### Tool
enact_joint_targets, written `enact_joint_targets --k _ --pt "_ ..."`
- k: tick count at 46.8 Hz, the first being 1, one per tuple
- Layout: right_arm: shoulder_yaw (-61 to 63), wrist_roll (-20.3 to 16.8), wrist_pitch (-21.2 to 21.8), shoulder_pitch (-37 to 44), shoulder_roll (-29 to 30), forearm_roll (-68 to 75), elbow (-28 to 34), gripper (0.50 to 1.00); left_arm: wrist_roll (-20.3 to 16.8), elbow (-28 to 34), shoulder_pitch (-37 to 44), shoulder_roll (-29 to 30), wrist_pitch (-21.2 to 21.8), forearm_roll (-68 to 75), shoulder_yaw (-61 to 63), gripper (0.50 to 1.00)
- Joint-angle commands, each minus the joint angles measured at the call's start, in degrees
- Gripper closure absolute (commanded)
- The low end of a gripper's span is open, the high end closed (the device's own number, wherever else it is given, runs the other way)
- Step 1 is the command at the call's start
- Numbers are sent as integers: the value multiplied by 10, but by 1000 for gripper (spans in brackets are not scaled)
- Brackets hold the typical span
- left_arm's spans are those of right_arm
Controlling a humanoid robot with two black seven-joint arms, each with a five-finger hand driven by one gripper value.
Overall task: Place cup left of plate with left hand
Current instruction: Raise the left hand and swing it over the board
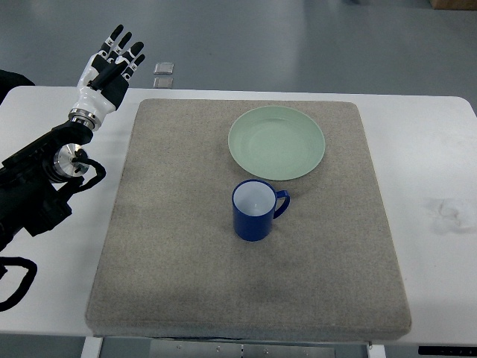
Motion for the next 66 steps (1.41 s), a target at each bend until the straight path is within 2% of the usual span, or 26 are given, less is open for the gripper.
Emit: enact_joint_targets --k 1,20,29,33,40,52,58,66 --pt "0 0 0 0 0 0 0 568 0 0 4 0 1 0 0 504" --pt "0 0 0 0 0 0 0 568 2 -4 8 -4 5 2 4 504" --pt "0 0 0 0 0 0 0 568 6 -5 0 -1 -5 7 95 504" --pt "0 0 0 0 0 0 0 568 8 -11 0 5 -27 7 135 506" --pt "0 0 0 0 0 0 0 568 8 -57 1 56 -69 9 181 504" --pt "0 0 0 0 0 0 0 568 8 -199 4 148 -89 101 211 504" --pt "0 0 0 0 0 0 0 568 8 -268 6 199 -123 146 212 506" --pt "0 0 0 0 0 0 0 568 7 -296 7 238 -145 197 211 504"
